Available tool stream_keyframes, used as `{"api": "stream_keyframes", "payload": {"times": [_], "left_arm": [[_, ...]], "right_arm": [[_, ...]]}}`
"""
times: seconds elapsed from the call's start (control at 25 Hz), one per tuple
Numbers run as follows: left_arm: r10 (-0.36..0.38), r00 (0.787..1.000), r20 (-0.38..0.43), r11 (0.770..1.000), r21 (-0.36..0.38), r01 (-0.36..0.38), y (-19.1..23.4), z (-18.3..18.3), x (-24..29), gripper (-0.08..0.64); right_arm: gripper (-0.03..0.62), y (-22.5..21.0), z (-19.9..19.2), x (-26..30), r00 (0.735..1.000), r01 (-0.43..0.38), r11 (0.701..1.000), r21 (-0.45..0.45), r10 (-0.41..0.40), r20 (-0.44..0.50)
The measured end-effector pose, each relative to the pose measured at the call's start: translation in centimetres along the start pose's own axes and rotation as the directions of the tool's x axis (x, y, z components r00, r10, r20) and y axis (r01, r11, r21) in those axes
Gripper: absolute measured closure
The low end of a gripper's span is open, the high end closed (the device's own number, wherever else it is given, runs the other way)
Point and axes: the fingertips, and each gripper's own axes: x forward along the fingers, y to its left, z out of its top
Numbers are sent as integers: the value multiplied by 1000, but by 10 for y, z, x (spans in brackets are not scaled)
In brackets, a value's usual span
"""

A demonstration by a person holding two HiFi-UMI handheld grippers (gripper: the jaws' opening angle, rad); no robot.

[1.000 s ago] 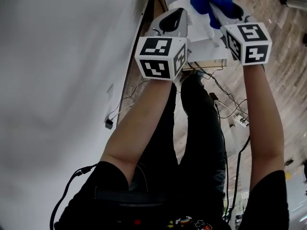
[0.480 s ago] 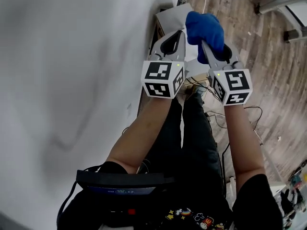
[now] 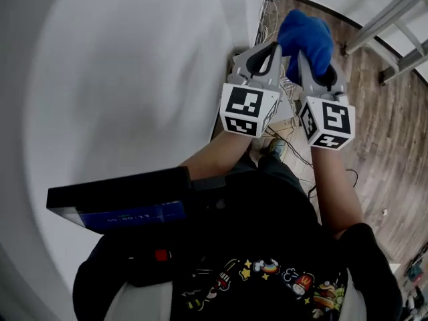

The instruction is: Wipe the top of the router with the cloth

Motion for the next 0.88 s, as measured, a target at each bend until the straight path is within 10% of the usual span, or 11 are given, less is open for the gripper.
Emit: {"api": "stream_keyframes", "payload": {"times": [0.32, 0.88], "left_arm": [[39, 980, 194, 991, 118, -63, -16, 73, -44, 560], [107, 985, 138, 992, 52, -116, 23, 79, -45, 560]], "right_arm": [[472, 25, 56, -40, 991, -6, 999, -53, 13, 130], [472, 26, 69, -29, 994, 24, 999, -43, -19, 105]]}}
